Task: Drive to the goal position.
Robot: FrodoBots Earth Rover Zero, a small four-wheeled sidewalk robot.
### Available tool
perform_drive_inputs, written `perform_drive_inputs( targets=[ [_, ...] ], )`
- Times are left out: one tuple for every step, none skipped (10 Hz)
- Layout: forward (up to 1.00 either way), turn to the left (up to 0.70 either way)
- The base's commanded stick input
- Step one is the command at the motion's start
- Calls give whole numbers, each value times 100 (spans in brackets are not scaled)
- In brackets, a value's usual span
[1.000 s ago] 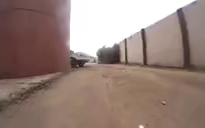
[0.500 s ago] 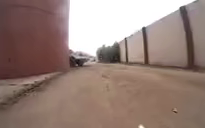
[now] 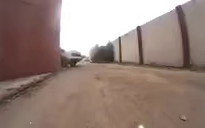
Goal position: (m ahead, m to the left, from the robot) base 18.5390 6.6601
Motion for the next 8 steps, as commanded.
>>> perform_drive_inputs(
  targets=[
    [50,0],
    [50,0],
    [50,0],
    [50,0],
    [50,0],
    [50,0],
    [50,0],
    [50,0]
  ],
)
